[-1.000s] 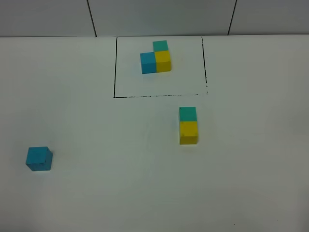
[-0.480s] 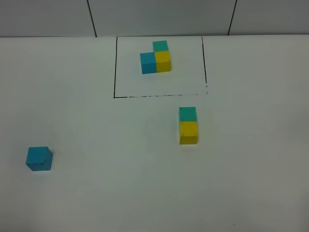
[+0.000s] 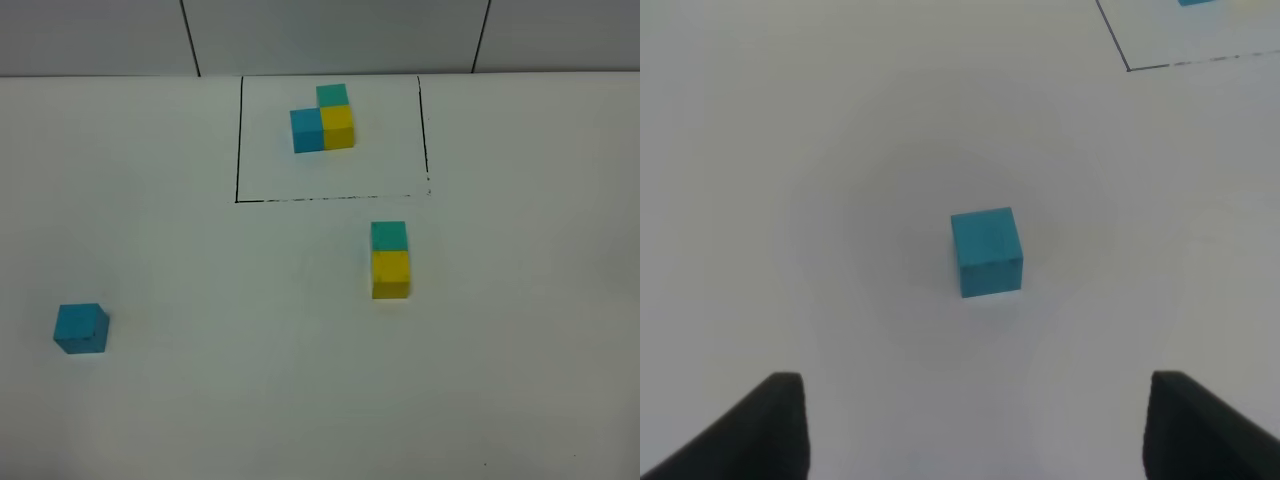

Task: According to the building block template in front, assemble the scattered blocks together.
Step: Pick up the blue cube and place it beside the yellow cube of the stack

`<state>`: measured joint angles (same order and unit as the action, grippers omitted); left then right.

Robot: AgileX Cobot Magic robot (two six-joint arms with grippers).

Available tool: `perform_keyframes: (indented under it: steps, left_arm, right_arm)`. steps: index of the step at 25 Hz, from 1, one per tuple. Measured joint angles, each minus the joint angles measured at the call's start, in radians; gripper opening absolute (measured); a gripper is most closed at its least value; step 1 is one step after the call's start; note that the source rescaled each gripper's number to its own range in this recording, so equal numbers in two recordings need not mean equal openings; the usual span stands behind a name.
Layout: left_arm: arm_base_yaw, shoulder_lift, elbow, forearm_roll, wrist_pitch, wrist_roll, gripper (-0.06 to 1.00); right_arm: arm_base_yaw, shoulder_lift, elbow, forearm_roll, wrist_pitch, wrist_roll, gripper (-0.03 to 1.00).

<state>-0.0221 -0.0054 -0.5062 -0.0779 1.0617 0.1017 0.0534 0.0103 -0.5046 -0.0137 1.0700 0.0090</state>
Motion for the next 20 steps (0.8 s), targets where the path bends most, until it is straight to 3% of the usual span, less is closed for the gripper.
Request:
perform_keyframes:
  steps: [12, 20]
  left_arm:
    - [0.000, 0.000, 0.000, 0.000, 0.000, 0.000, 0.75]
    - [0.000, 0.000, 0.000, 0.000, 0.000, 0.000, 0.75]
  right_arm:
    - [-0.045, 0.000, 0.000, 0.014, 0.000, 0.004, 0.99]
    - [-0.045, 0.000, 0.000, 0.014, 0.000, 0.007, 0.85]
